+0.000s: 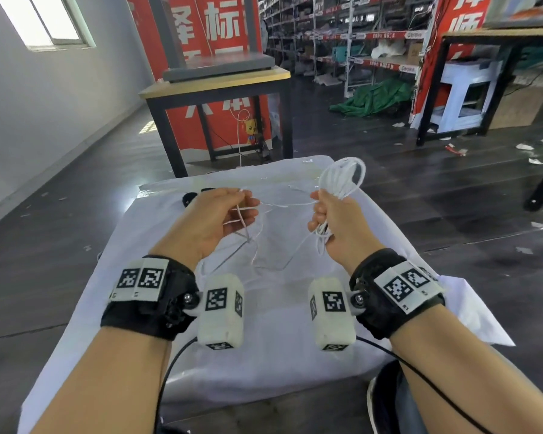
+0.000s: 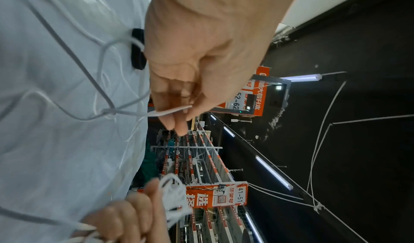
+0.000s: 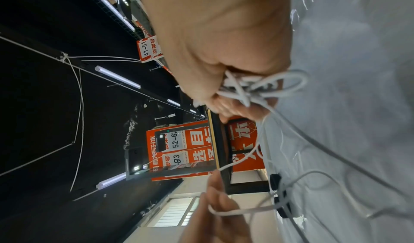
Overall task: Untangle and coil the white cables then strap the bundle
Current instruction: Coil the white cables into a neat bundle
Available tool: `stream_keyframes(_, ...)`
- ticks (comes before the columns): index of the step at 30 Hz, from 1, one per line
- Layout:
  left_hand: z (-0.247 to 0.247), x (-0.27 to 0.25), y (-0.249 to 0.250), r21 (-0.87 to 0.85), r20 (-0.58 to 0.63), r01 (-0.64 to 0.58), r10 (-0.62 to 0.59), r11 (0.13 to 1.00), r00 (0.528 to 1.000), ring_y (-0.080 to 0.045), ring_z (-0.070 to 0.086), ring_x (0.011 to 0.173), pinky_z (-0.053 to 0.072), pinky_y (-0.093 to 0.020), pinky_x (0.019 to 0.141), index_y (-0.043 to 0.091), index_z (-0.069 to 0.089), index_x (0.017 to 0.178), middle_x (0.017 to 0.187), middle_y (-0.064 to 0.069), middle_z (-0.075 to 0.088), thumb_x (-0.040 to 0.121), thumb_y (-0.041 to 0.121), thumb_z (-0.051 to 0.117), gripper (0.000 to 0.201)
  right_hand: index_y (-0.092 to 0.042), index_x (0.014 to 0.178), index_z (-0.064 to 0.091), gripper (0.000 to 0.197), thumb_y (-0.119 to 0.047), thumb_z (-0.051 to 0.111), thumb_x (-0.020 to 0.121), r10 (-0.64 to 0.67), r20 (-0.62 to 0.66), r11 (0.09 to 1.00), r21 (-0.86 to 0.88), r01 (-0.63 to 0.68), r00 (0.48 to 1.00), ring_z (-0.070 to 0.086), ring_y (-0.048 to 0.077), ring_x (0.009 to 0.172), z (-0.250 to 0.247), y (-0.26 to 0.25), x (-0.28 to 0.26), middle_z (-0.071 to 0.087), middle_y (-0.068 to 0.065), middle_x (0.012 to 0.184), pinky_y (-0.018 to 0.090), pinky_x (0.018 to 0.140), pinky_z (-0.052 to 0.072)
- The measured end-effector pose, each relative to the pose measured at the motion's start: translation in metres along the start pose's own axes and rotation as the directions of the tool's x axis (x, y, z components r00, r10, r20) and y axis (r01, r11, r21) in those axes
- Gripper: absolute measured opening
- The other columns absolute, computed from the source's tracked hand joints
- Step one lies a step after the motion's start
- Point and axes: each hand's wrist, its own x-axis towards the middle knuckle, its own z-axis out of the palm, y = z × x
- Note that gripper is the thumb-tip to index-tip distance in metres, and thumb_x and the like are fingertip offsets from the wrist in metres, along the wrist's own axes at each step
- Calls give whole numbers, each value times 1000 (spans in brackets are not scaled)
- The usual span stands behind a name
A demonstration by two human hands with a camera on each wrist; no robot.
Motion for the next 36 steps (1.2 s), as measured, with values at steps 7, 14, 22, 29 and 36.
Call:
stream_keyframes(7, 13, -8, 7, 85, -26, -168, 171, 982, 985, -7, 66, 70, 56, -21, 69, 16, 67, 104, 111, -1, 66, 98, 19, 53, 16, -4, 88, 58, 20, -15, 47, 100, 325, 346, 864, -487, -128, 880, 33, 5, 39, 6, 12, -17, 37, -4, 51, 17, 41, 34)
stream_keyframes(14, 18, -20, 11, 438, 455, -426, 213, 792, 864, -13, 64, 89, 54, -25, 84, 29, 76, 95, 111, 6, 64, 95, 34, 54, 23, -4, 85, 60, 22, -16, 49, 100, 353, 362, 811, -578, -90, 863, 35, 7, 41, 10, 17, -19, 41, -6, 47, 18, 42, 38)
stream_keyframes(22, 18, -1, -7, 429, 79, -92, 64, 899, 995, -15, 62, 105, 48, -33, 98, 21, 51, 131, 117, -1, 62, 84, 60, 57, 61, -6, 85, 64, 22, -20, 53, 98, 293, 397, 817, -576, -13, 870, 36, 11, 49, 8, 18, -16, 43, -6, 52, 21, 48, 39)
stream_keyframes(29, 23, -3, -3, 381, 58, -14, -8, 924, 998, -19, 63, 71, 57, -39, 86, 10, 56, 89, 81, -9, 64, 89, 32, 49, 23, -7, 88, 64, 18, -17, 53, 97, 317, 423, 747, -663, 52, 849, 38, 11, 53, 8, 18, -21, 43, 0, 60, 18, 45, 41)
stream_keyframes(36, 25, -7, -7, 648, 77, -103, 70, 754, 995, -23, 64, 89, 55, -44, 88, 12, 54, 103, 93, -6, 61, 95, 39, 45, 29, -4, 89, 62, 20, -17, 51, 98, 319, 458, 705, -700, 115, 830, 38, 12, 52, 8, 21, -21, 42, 0, 60, 19, 48, 42)
